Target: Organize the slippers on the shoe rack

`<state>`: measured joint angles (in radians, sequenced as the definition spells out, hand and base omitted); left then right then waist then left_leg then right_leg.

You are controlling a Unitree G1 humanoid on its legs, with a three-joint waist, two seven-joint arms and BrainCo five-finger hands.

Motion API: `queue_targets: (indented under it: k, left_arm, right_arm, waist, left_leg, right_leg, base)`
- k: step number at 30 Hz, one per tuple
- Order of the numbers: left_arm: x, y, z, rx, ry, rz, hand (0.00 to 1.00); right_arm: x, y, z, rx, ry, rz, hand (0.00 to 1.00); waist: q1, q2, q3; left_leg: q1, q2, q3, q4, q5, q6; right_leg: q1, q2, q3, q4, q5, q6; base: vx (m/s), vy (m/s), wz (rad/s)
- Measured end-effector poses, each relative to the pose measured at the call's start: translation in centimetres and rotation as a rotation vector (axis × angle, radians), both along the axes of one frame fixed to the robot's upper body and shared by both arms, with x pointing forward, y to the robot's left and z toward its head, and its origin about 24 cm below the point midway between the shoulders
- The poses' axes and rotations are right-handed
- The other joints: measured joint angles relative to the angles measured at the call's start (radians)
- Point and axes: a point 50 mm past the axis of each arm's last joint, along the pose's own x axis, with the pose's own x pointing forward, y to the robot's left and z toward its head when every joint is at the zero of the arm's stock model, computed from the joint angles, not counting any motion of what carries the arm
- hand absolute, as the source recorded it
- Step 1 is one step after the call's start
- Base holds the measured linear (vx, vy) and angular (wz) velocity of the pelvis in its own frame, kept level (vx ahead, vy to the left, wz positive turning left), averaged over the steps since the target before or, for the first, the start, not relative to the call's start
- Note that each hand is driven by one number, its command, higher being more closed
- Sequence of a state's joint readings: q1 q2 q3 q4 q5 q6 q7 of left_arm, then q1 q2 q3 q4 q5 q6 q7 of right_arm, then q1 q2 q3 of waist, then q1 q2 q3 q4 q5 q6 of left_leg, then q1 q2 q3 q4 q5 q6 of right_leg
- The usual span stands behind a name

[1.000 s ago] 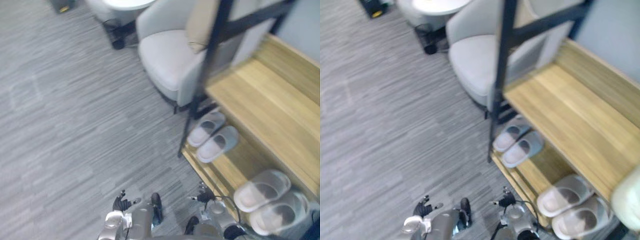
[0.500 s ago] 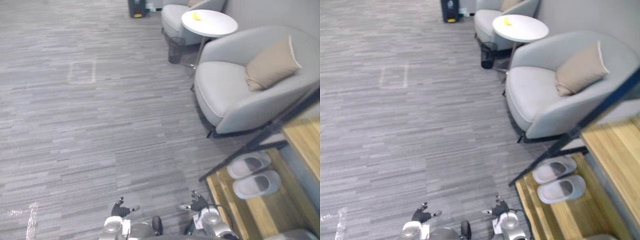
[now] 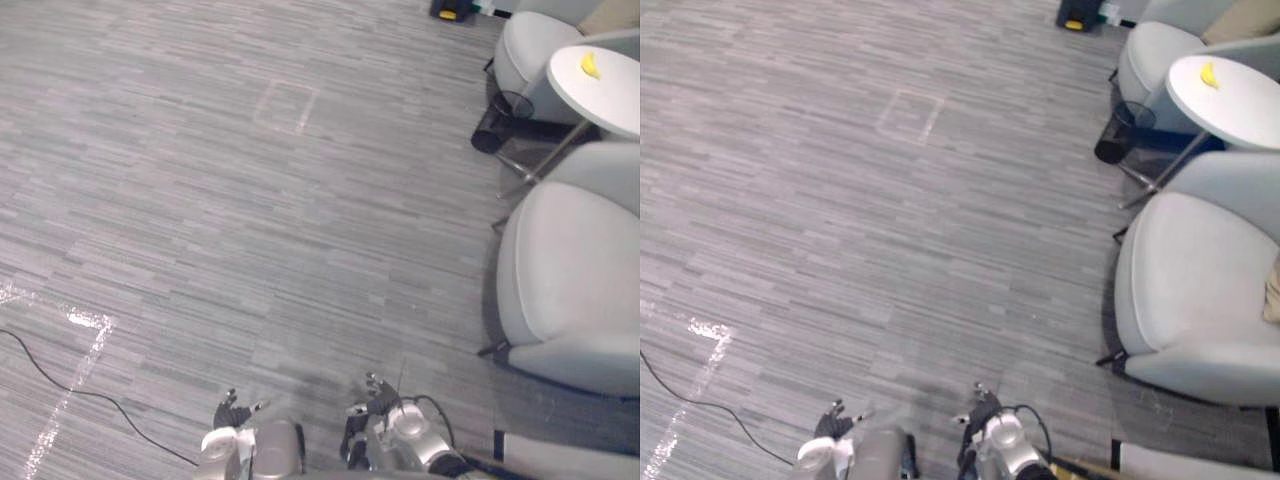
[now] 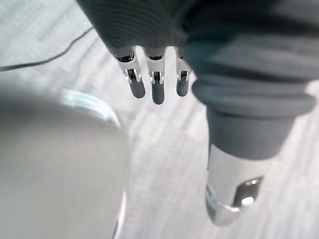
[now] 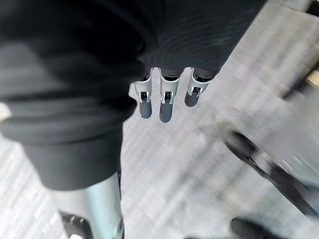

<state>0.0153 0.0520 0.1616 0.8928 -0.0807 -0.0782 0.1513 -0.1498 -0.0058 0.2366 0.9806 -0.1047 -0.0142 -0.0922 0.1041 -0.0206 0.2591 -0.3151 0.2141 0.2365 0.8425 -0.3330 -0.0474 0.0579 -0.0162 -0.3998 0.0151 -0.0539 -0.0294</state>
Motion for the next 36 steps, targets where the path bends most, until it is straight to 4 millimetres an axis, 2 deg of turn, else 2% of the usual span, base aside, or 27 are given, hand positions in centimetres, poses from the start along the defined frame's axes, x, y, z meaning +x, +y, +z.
queue_targets:
  k: [2, 3, 4, 5, 6, 7, 8, 10, 12, 14, 16, 18, 20, 21, 22, 24, 25, 26, 27, 28, 29, 30, 31, 32, 34, 35, 36]
  left_arm:
    - [0.5, 0.3, 0.3, 0.006, -0.022, 0.007, 0.00]
    - [0.7, 0.2, 0.4, 0.003, -0.031, 0.008, 0.00]
    - [0.7, 0.2, 0.4, 0.000, -0.033, 0.014, 0.00]
    - [0.5, 0.2, 0.4, -0.003, -0.029, 0.020, 0.00]
    - [0.8, 0.7, 0.5, 0.006, -0.036, 0.029, 0.00]
    - [0.7, 1.4, 0.7, 0.018, -0.038, 0.040, 0.00]
    - [0.7, 1.7, 0.7, 0.022, -0.038, 0.054, 0.00]
    - [-0.5, 2.2, 0.1, 0.022, 0.010, 0.073, 0.00]
    - [-1.7, 2.6, -0.5, 0.027, 0.068, 0.074, 0.00]
    - [-2.4, 2.8, -0.7, 0.033, 0.092, 0.073, 0.00]
    - [-2.8, 2.9, -0.8, 0.035, 0.103, 0.075, 0.00]
    - [-2.6, 2.6, -0.8, 0.029, 0.096, 0.071, 0.00]
    - [-1.8, 1.9, -0.7, 0.023, 0.082, 0.049, 0.00]
    - [-1.8, 1.3, -0.8, 0.013, 0.083, 0.037, 0.00]
    - [-1.8, 0.9, -0.9, 0.003, 0.084, 0.028, 0.00]
    - [-2.3, 1.1, -1.0, 0.015, 0.094, 0.025, 0.00]
    - [-2.9, 1.2, -1.1, 0.021, 0.103, 0.025, 0.00]
    - [-3.2, 0.9, -1.2, 0.014, 0.109, 0.025, 0.00]
    - [-3.4, 0.6, -1.4, 0.005, 0.115, 0.029, 0.00]
    - [-3.5, 0.4, -1.4, -0.013, 0.111, 0.055, 0.00]
    - [-3.4, 0.1, -1.4, -0.027, 0.101, 0.082, 0.00]
    - [-3.7, -0.1, -1.4, -0.044, 0.097, 0.116, 0.00]
    - [-3.5, -0.2, -1.3, -0.049, 0.086, 0.124, 0.00]
    - [-2.7, -0.3, -1.0, -0.049, 0.059, 0.114, 0.00]
    - [-2.0, 0.0, -0.7, -0.036, 0.042, 0.102, 0.00]
    - [-1.6, 0.1, -0.5, -0.028, 0.026, 0.089, 0.00]
    - [-1.4, 0.1, -0.3, -0.027, 0.017, 0.088, 0.00]
  right_arm:
    - [0.5, -0.5, 0.2, -0.001, -0.013, -0.027, 0.00]
    - [0.5, -1.0, 0.2, 0.004, -0.011, -0.054, 0.00]
    - [0.4, -1.2, 0.1, 0.000, -0.006, -0.065, 0.00]
    - [0.2, -1.3, 0.0, -0.003, 0.003, -0.064, 0.00]
    - [0.0, -0.9, -0.2, 0.005, 0.014, -0.062, 0.00]
    - [0.2, -0.2, 0.0, 0.025, 0.004, -0.057, 0.00]
    - [0.3, 0.2, 0.1, 0.037, -0.003, -0.057, 0.00]
    - [0.0, 0.7, 0.0, 0.057, 0.006, -0.065, 0.00]
    - [-0.6, 1.1, -0.3, 0.070, 0.021, -0.067, 0.00]
    - [-0.9, 1.2, -0.4, 0.076, 0.032, -0.063, 0.00]
    - [-0.9, 1.2, -0.4, 0.076, 0.031, -0.062, 0.00]
    - [-0.7, 1.1, -0.3, 0.074, 0.025, -0.061, 0.00]
    - [-0.7, 0.9, -0.3, 0.069, 0.025, -0.061, 0.00]
    - [-0.9, 0.9, -0.5, 0.068, 0.033, -0.063, 0.00]
    - [-1.0, 0.8, -0.4, 0.067, 0.026, -0.063, 0.00]
    - [-1.0, 0.9, -0.4, 0.074, 0.025, -0.062, 0.00]
    - [-1.7, 0.9, -0.7, 0.077, 0.042, -0.069, 0.00]
    - [-2.1, 0.5, -0.9, 0.076, 0.049, -0.085, 0.00]
    - [-2.4, 0.3, -1.1, 0.082, 0.069, -0.110, 0.00]
    - [-2.3, 0.3, -1.0, 0.084, 0.064, -0.116, 0.00]
    - [-2.2, 0.3, -0.8, 0.087, 0.053, -0.115, 0.00]
    - [-2.1, 0.3, -0.8, 0.085, 0.051, -0.109, 0.00]
    - [-1.8, 0.7, -0.5, 0.094, 0.037, -0.104, 0.00]
    - [-1.5, 1.3, -0.3, 0.114, 0.023, -0.110, 0.00]
    - [-1.6, 1.3, -0.3, 0.116, 0.024, -0.111, 0.00]
    - [-1.6, 1.2, -0.3, 0.112, 0.027, -0.120, 0.00]
    - [-1.6, 1.2, -0.3, 0.110, 0.028, -0.120, 0.00]
  waist:
    - [0.005, -0.017, 0.009]
    - [0.007, -0.022, 0.014]
    - [0.013, -0.020, 0.015]
    - [0.026, -0.014, 0.011]
    - [0.045, -0.051, 0.018]
    - [0.046, -0.073, 0.017]
    - [0.049, -0.077, 0.016]
    - [0.053, -0.067, 0.020]
    - [0.048, -0.050, 0.031]
    - [0.026, -0.051, 0.028]
    - [0.008, -0.050, 0.028]
    - [-0.001, -0.045, 0.029]
    - [-0.010, -0.041, 0.033]
    - [-0.018, -0.047, 0.029]
    - [-0.025, -0.058, 0.027]
    - [-0.039, -0.056, 0.018]
    - [-0.051, -0.051, -0.009]
    - [-0.056, -0.034, -0.029]
    - [-0.055, -0.015, -0.045]
    - [-0.058, -0.002, -0.050]
    - [-0.056, 0.019, -0.048]
    - [-0.045, 0.042, -0.049]
    - [-0.033, 0.050, -0.047]
    - [-0.025, 0.038, -0.043]
    - [-0.013, 0.020, -0.043]
    - [-0.008, 0.008, -0.038]
    - [-0.005, 0.003, -0.036]
  left_leg:
    - [-0.049, -0.048, -0.013, -0.210, 0.023, -0.001]
    - [-0.071, -0.091, -0.042, -0.350, 0.077, 0.004]
    - [-0.069, -0.120, -0.074, -0.506, 0.165, 0.004]
    - [-0.051, -0.128, -0.093, -0.576, 0.311, 0.004]
    - [-0.031, -0.163, -0.083, -0.583, 0.337, 0.039]
    - [-0.038, -0.181, -0.091, -0.563, 0.306, 0.059]
    - [-0.044, -0.188, -0.101, -0.521, 0.270, 0.069]
    - [0.016, -0.179, -0.107, -0.462, 0.180, 0.085]
    - [0.116, -0.171, -0.115, -0.457, 0.122, 0.091]
    - [0.218, -0.171, -0.137, -0.506, 0.102, 0.097]
    - [0.305, -0.170, -0.144, -0.579, 0.102, 0.097]
    - [0.353, -0.172, -0.149, -0.624, 0.100, 0.094]
    - [0.385, -0.177, -0.170, -0.671, 0.098, 0.092]
    - [0.413, -0.194, -0.182, -0.703, 0.097, 0.089]
    - [0.442, -0.217, -0.194, -0.718, 0.083, 0.076]
    - [0.508, -0.233, -0.230, -0.712, 0.019, 0.069]
    - [0.524, -0.224, -0.268, -0.689, -0.026, 0.064]
    - [0.527, -0.196, -0.294, -0.651, -0.056, 0.041]
    - [0.492, -0.164, -0.307, -0.541, -0.066, 0.023]
    - [0.408, -0.131, -0.291, -0.347, -0.053, 0.001]
    - [0.343, -0.093, -0.255, -0.166, -0.015, -0.039]
    - [0.267, -0.026, -0.202, 0.023, 0.089, -0.036]
    - [0.217, 0.036, -0.160, 0.169, 0.146, -0.027]
    - [0.131, 0.071, -0.116, 0.269, 0.089, -0.021]
    - [0.060, 0.059, -0.097, 0.248, 0.048, -0.012]
    - [-0.002, 0.028, -0.093, 0.164, 0.023, 0.004]
    - [-0.030, 0.007, -0.094, 0.095, 0.014, 0.002]
  right_leg:
    - [0.032, -0.039, -0.036, -0.014, -0.020, 0.027]
    - [0.051, -0.061, -0.061, -0.016, -0.040, 0.053]
    - [0.075, -0.074, -0.079, -0.016, -0.059, 0.080]
    - [0.092, -0.070, -0.081, -0.016, -0.077, 0.105]
    - [0.112, -0.097, -0.080, -0.016, -0.091, 0.117]
    - [0.118, -0.112, -0.082, -0.005, -0.081, 0.116]
    - [0.118, -0.125, -0.082, 0.035, -0.074, 0.123]
    - [0.069, -0.179, -0.043, 0.315, -0.073, 0.131]
    - [-0.034, -0.226, 0.020, 0.669, -0.050, 0.104]
    - [-0.122, -0.218, 0.033, 0.832, -0.076, 0.100]
    - [-0.197, -0.179, 0.007, 0.746, -0.129, 0.099]
    - [-0.259, -0.121, -0.005, 0.530, -0.130, 0.092]
    - [-0.316, -0.063, 0.015, 0.264, -0.054, 0.099]
    - [-0.340, -0.050, 0.043, 0.110, 0.020, 0.127]
    - [-0.369, -0.060, 0.072, 0.077, 0.045, 0.135]
    - [-0.371, -0.063, 0.137, 0.088, 0.071, 0.092]
    - [-0.367, -0.053, 0.164, 0.109, 0.121, 0.049]
    - [-0.362, -0.037, 0.143, 0.144, 0.154, 0.021]
    - [-0.345, -0.017, 0.111, 0.159, 0.135, -0.001]
    - [-0.310, 0.003, 0.078, 0.144, 0.110, -0.007]
    - [-0.268, 0.038, 0.072, 0.130, 0.093, -0.023]
    - [-0.210, 0.080, 0.082, 0.103, 0.070, -0.044]
    - [-0.157, 0.107, 0.093, 0.077, 0.049, -0.064]
    - [-0.089, 0.116, 0.113, 0.054, 0.014, -0.071]
    - [-0.031, 0.101, 0.132, 0.027, -0.009, -0.061]
    - [0.015, 0.081, 0.145, 0.014, -0.033, -0.049]
    - [0.034, 0.068, 0.148, 0.013, -0.040, -0.044]
  base:
    - [0.31, 0.058, 0.57]
    - [0.27, 0.117, 0.69]
    - [0.38, 0.197, 0.57]
    - [0.42, 0.211, 0.37]
    - [0.52, 0.233, 0.34]
    - [0.43, 0.173, 0.39]
    - [0.43, 0.180, 0.32]
    - [0.43, 0.248, 0.03]
    - [0.38, 0.218, 0.04]
    - [0.41, 0.160, 0.34]
    - [0.38, 0.079, 0.24]
    - [0.40, 0.024, 0.12]
    - [0.40, -0.028, 0.28]
    - [0.41, -0.065, 0.40]
    - [0.43, -0.106, 0.44]
    - [0.47, -0.164, 0.67]
    - [0.56, -0.221, 0.95]
    - [0.63, -0.230, 0.95]
    - [0.75, -0.294, 0.78]
    - [0.59, -0.238, 0.55]
    - [0.58, -0.251, 0.19]
    - [0.59, -0.192, -0.21]
    - [0.71, -0.205, -0.43]
    - [0.57, -0.137, -0.37]
    - [0.52, -0.075, -0.21]
    - [0.51, 0.001, -0.17]
    - [0.41, 0.044, -0.15]
